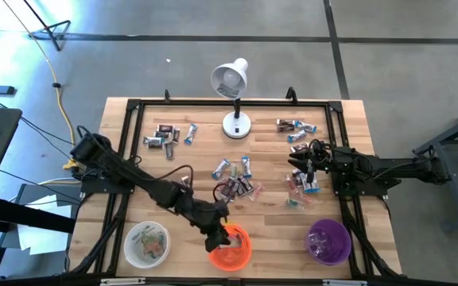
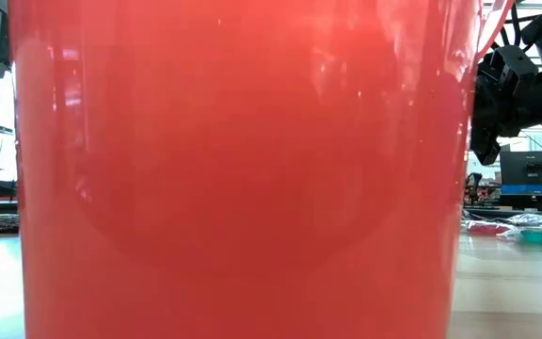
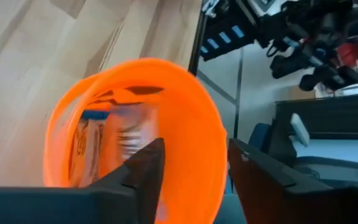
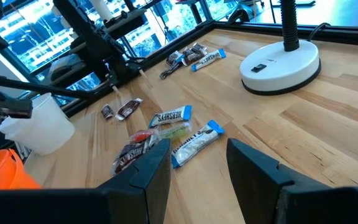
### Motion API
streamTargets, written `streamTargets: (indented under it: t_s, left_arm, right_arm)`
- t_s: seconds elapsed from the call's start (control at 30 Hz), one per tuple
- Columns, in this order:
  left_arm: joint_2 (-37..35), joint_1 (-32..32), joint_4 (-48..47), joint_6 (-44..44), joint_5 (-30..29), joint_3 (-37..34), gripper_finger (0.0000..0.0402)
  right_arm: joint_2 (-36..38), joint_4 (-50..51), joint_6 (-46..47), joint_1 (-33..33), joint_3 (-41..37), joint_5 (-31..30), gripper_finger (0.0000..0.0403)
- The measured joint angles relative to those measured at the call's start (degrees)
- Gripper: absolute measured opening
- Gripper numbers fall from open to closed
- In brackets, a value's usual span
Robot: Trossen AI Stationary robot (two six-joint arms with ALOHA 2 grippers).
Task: Organize candy in baskets
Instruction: Put the white chocolate bar into the orange bucket
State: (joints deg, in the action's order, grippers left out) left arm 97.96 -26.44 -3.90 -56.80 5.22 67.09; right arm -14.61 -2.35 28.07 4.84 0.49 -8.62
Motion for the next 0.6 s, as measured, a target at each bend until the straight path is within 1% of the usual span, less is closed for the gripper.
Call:
streamTargets:
  t_s: [0.1,0.17,0.23,0.3,0.4,0.6]
  left_arm:
    - [-0.32,-0.26,0.05,0.4,0.0,-0.04,0.0189]
    - [-0.4,-0.42,0.08,0.9,0.01,-0.04,0.0193]
    - [-0.53,-0.44,-1.8,0.98,-0.85,-0.04,0.0192]
    - [-1.21,-0.06,-5.34,1.44,-2.72,-0.04,0.0188]
    - [-3.27,1.18,-13.07,3.76,-6.23,-0.04,0.0177]
    - [-9.48,5.22,-28.7,14.16,-15.77,-0.07,0.0159]
  right_arm:
    - [0.0,0.0,-0.01,-0.01,0.01,0.0,0.0152]
    - [0.0,0.0,-0.01,-0.02,0.02,0.02,0.0152]
    - [0.0,0.0,-0.01,-0.01,0.0,0.01,0.0152]
    - [0.0,0.0,0.0,0.0,0.0,0.02,0.0152]
    - [0.0,0.0,-0.02,0.0,0.02,0.0,0.0152]
    - [0.0,0.0,0.0,-0.02,0.02,0.0,0.0152]
